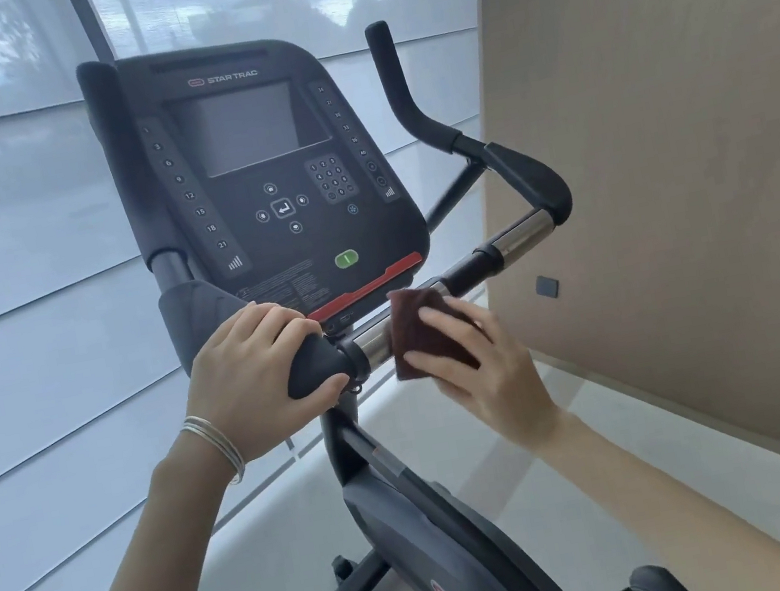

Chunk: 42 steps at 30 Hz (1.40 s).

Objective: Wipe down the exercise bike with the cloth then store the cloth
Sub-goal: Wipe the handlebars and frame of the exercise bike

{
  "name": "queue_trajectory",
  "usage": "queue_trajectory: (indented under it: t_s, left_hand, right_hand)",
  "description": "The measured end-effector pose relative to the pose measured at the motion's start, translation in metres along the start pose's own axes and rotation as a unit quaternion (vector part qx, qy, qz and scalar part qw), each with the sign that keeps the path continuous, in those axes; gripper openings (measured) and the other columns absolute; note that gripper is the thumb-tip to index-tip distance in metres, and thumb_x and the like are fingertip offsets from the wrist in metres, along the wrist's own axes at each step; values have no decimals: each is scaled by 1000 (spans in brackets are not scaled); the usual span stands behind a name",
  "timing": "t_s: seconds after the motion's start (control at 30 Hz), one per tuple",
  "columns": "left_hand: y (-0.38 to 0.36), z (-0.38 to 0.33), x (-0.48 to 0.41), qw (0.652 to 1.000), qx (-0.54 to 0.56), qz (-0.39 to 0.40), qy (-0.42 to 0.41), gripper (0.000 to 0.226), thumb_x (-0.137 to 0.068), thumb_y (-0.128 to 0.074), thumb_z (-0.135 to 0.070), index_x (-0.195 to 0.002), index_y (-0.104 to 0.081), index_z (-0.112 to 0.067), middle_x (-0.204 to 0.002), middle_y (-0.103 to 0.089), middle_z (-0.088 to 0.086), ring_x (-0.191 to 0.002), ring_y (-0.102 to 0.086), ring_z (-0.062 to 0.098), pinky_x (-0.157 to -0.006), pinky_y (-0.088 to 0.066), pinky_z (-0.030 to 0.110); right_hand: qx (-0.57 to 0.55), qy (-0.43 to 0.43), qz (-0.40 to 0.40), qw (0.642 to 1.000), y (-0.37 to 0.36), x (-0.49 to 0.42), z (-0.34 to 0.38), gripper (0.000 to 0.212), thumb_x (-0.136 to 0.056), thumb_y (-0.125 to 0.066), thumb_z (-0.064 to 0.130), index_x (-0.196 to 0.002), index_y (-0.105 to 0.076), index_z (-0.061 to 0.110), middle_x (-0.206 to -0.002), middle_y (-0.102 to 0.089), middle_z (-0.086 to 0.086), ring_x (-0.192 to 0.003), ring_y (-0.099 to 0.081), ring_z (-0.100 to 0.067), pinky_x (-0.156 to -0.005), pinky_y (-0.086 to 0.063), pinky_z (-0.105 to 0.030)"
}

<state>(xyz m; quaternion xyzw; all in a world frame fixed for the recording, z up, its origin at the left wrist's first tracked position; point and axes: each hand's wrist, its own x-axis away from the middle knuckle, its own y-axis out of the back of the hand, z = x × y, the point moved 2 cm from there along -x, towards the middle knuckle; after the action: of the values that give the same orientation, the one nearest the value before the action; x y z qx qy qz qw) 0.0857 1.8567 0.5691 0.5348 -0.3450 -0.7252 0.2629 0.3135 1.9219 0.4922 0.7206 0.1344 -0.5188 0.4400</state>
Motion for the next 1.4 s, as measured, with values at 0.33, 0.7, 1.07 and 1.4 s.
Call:
queue_trajectory:
  t_s: [0.33,0.7,1.07,1.4]
  left_hand:
    - [-1,-1,0,1000,-6,1,9,47,-76,-45,-61,-97,-63,-22,-99,-66,-5,-100,-58,22,-86,-47,32]
    - [-1,-1,0,1000,1,0,14,48,-76,-46,-60,-98,-63,-22,-100,-66,-5,-101,-59,21,-85,-48,32]
    - [0,-3,0,1000,0,-13,20,47,-74,-46,-61,-96,-63,-23,-99,-66,-5,-100,-59,20,-81,-49,30]
    - [1,-3,0,1000,0,-16,21,45,-73,-49,-60,-95,-63,-23,-98,-67,-6,-99,-60,20,-80,-48,30]
  right_hand:
    - [-31,-31,-4,999,1,0,2,27,-83,-68,18,-111,-69,18,-126,-60,-13,-120,-48,-33,-101,-44,-45]
    - [-79,-226,-9,971,5,19,-3,38,-74,-77,11,-111,-68,13,-126,-59,-14,-110,-53,-33,-90,-53,-48]
    - [-198,-231,36,952,-8,26,55,42,-69,-81,14,-108,-67,9,-114,-66,-9,-104,-61,-24,-94,-46,-25]
    - [-286,-367,-47,884,-24,13,47,34,-73,-78,15,-102,-60,15,-107,-65,-1,-98,-58,-12,-87,-48,-13]
